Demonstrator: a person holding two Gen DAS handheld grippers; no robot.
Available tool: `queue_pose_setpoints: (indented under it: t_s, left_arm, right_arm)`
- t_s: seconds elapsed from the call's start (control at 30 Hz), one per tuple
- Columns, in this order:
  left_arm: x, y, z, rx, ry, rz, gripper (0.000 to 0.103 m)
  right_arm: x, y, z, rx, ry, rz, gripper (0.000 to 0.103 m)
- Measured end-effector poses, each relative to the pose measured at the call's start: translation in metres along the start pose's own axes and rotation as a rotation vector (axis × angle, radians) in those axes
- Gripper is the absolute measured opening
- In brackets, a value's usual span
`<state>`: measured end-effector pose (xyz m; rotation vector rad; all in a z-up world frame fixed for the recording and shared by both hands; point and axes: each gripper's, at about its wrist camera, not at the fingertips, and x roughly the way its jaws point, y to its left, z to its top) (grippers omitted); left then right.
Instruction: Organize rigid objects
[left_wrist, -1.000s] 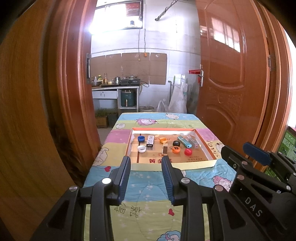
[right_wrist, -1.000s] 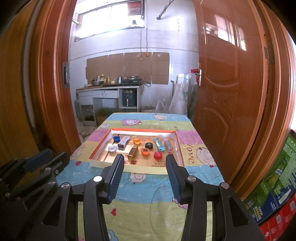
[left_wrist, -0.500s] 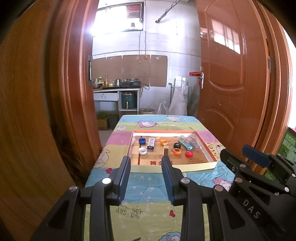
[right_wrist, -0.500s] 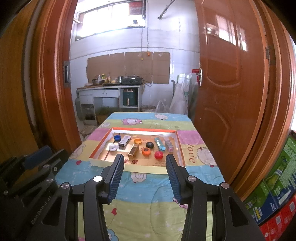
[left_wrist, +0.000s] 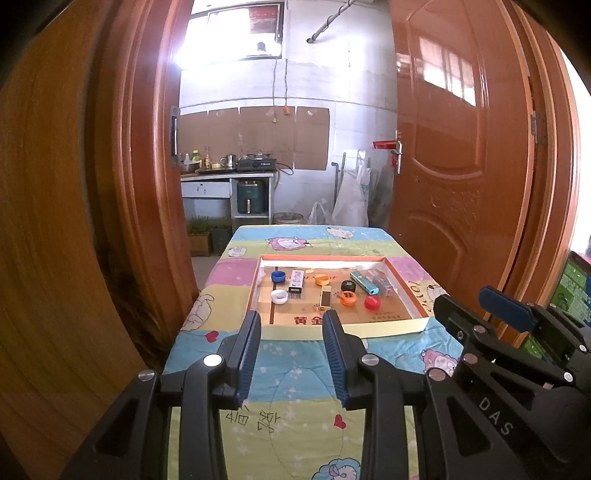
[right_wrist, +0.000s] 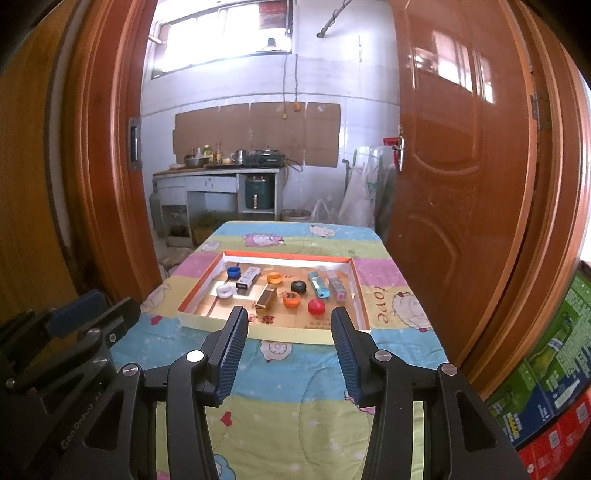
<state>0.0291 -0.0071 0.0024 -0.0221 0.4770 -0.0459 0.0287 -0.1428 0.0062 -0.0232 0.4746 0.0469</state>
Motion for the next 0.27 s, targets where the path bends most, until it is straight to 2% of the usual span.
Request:
queue_pose_setpoints:
  t_s: [0.27]
  left_arm:
    - [-0.0007, -0.0038, -0.0021, 0.01, -0.005, 0.0, 0.035]
  right_arm:
    - [-0.0001, -0.0026, -0.0003, 0.001, -0.009, -0.008, 0.048]
